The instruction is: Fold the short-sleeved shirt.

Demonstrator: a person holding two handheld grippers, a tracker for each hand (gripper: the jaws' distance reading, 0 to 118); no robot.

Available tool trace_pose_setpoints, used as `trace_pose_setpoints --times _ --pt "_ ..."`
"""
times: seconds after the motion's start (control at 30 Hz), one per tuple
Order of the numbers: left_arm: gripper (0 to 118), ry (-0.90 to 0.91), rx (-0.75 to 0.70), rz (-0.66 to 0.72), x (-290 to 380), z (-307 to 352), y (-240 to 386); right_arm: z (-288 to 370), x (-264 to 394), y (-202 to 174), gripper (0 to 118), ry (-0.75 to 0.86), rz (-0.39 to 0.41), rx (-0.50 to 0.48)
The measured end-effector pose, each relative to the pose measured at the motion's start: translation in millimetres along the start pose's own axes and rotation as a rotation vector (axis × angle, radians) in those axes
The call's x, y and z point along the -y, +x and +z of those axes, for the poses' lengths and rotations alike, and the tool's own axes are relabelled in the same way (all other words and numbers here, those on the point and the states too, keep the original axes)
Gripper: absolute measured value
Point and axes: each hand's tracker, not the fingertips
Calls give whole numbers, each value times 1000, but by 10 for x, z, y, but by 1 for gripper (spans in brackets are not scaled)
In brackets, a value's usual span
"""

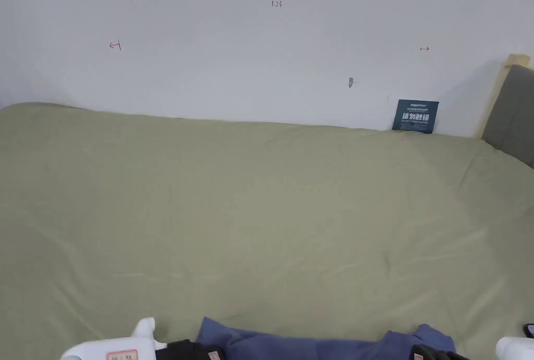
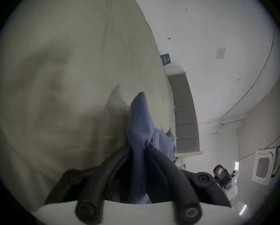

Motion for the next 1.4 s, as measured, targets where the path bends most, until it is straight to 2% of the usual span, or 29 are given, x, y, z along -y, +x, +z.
trace_pose_setpoints --times 0.07,0.13,0.23,0.4,0.47,0.53,0.67,0.8,0.93,1.03,1.07,1.13,1.17,1.27,1.3,1.33,1.4 --pt "8 -41 -31 -40 -122 154 54 -23 -26 -3 0 0 6 -1" --pt "8 -5 -83 -99 -209 441 122 -35 -47 -11 0 6 10 -5" --pt "8 79 -122 -36 -356 898 217 -85 -70 -33 0 7 16 -16" --pt "8 170 -334 -112 -390 1577 584 -176 -79 -93 0 -4 27 -36" --pt "8 201 -424 -156 -359 1674 776 -176 -72 -127 0 6 20 -47" --pt "8 213 -428 -168 -301 1696 906 -181 -71 -148 0 12 12 -70" --pt "8 179 -374 -194 -170 1367 1196 -179 -67 -200 0 7 27 -79" --pt "8 97 -237 -195 -77 768 1416 -124 -37 -155 0 11 16 -83" --pt "8 -23 -188 -176 88 108 1605 -51 -1 -63 1 13 -5 -66" --pt "8 -135 -159 -187 76 -314 1516 -13 35 46 1 9 -22 -54" --pt "9 -137 -196 -238 64 -405 1481 -5 47 85 1 3 -29 -58" --pt "11 -172 -168 -200 108 -550 1390 15 92 128 1 -2 -41 -52" --pt "17 -163 -135 -203 129 -585 1337 24 121 147 1 -2 -45 -49" --pt "81 -108 -23 -145 199 -587 1247 3 175 185 1 -19 -60 -43" --pt "97 -80 -42 -175 204 -555 1288 -12 190 192 1 -26 -61 -43" --pt "97 -68 -26 -219 201 -523 1335 -25 199 195 1 -32 -61 -42" --pt "106 -48 15 -305 200 -462 1423 -67 195 174 1 -42 -53 -30"
